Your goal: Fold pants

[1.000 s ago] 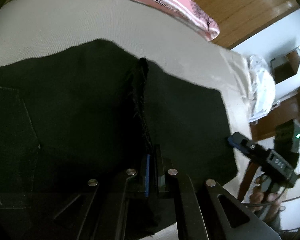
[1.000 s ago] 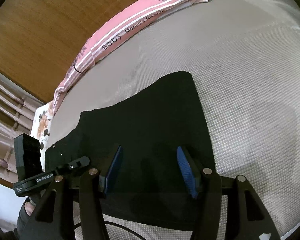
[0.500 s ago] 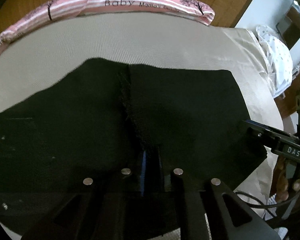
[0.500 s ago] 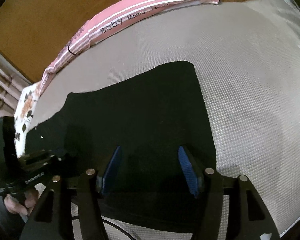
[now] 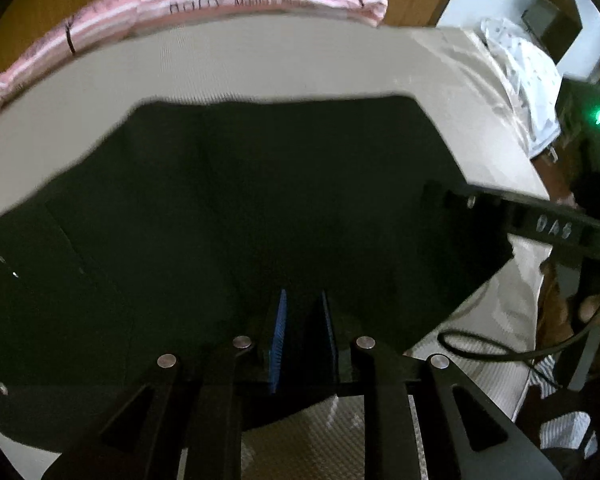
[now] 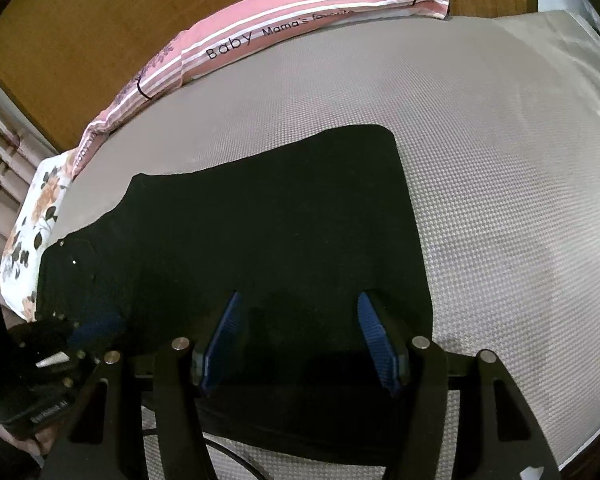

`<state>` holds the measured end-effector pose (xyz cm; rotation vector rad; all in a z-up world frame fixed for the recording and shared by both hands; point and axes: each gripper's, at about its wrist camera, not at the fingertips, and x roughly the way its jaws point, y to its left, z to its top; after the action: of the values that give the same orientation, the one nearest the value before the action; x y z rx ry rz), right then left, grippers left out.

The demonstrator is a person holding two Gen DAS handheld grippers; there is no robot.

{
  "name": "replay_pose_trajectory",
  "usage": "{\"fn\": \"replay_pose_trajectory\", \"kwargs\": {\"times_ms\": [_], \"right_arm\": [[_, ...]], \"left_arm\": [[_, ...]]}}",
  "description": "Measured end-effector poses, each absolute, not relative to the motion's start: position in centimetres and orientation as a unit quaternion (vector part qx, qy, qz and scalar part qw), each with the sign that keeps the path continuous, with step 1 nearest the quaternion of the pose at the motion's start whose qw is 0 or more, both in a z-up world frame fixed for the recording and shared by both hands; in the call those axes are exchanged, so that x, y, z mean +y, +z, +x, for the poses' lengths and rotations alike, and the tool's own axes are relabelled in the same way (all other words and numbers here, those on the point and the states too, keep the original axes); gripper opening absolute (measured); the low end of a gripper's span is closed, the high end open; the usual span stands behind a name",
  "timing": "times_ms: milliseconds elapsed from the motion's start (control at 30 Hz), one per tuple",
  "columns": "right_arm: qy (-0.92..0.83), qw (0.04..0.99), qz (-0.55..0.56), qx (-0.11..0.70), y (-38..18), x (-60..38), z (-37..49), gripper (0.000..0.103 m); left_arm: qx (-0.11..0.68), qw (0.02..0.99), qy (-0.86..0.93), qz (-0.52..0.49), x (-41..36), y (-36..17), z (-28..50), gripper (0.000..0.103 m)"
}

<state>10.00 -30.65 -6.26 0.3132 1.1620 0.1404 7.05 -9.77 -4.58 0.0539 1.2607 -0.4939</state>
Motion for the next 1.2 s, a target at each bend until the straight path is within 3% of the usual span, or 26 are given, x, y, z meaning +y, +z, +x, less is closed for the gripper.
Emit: {"fn": "replay_pose_trajectory", "kwargs": {"times_ms": [267,433,567,1000,1200], "right_arm": [[0.069,0.819,0.124,0.556,-6.2,-30.2,9.8,0.059],[0.068,0.818,0.121,0.558,-6.1,-30.1,9.6,0.059],[0.066,0.819,0.125,0.555,-5.8,-30.1,10.0,0.059],[0.025,0.832,0.072,0.550,-5.9,-29.7,17.0,0.058],[0.018,0.825,0.066,0.560,-6.6,-29.1,18.3,0.065]], "left_arm": [[0.575,0.786,-0.225,0.023,-9.2,-4.5,6.2,0.020],[0.565,0.796,-0.214,-0.024,-7.0,-3.7,6.4,0.034],[0.544,0.817,-0.180,-0.068,-3.1,-2.2,6.5,0.042],[0.484,0.861,-0.008,-0.156,12.9,1.9,4.1,0.050],[0.465,0.858,0.046,-0.215,19.2,3.1,1.9,0.054]]}}
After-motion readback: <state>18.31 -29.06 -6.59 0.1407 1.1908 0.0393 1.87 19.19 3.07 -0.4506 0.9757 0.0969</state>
